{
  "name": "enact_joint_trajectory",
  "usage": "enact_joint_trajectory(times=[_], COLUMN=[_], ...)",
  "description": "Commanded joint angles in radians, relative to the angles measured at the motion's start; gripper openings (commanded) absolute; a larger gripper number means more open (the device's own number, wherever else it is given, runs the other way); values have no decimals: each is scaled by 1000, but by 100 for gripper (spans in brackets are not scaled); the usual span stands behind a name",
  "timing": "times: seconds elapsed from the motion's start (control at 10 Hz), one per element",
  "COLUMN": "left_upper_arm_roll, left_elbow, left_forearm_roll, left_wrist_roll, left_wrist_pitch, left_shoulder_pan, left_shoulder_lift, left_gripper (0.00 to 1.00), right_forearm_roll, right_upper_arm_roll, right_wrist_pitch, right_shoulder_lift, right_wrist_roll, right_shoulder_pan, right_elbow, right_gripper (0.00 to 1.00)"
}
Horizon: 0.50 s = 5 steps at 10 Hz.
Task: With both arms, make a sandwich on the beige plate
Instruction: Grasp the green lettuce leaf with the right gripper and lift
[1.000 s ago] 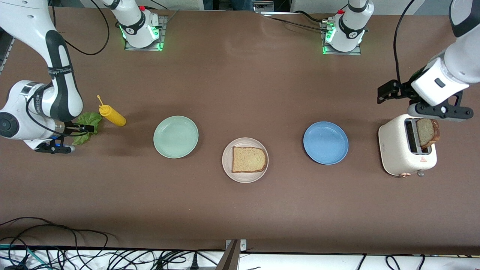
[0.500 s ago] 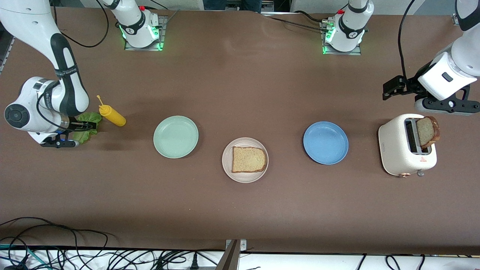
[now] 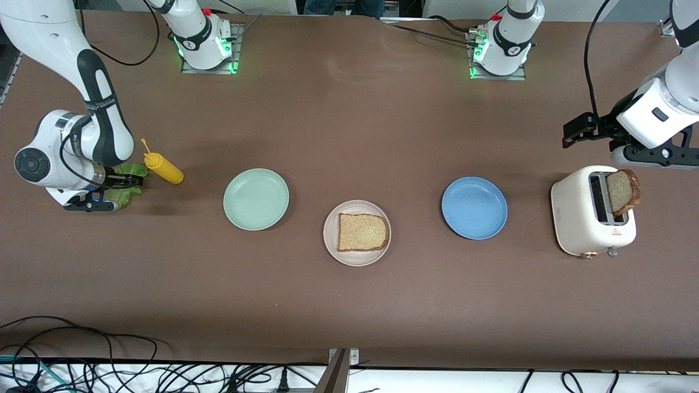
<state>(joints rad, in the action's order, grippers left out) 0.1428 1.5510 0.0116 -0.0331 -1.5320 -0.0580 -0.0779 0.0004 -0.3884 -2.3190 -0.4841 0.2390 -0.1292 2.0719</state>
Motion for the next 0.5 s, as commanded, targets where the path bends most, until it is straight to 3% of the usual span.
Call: enact_joint_trajectory(times=[0.0,0.4], left_upper_arm_roll=[11,12], left_elbow=[-25,-25], left_forearm_roll=[-24,-24], left_wrist_roll=[-2,-4], left_wrist_pitch=[1,1], left_shoulder_pan=[-8,-5], left_shoulder_lift=[-13,-13], left_gripper=[100,100], right_forearm_roll=[-7,-5], right_upper_arm_roll=[2,2], right_wrist_pitch=[-26,-26], right_shoulder_lift=[16,15], right_wrist_roll=[16,16], right_shoulder_pan=[8,8], right_elbow=[33,33], right_gripper=[100,94])
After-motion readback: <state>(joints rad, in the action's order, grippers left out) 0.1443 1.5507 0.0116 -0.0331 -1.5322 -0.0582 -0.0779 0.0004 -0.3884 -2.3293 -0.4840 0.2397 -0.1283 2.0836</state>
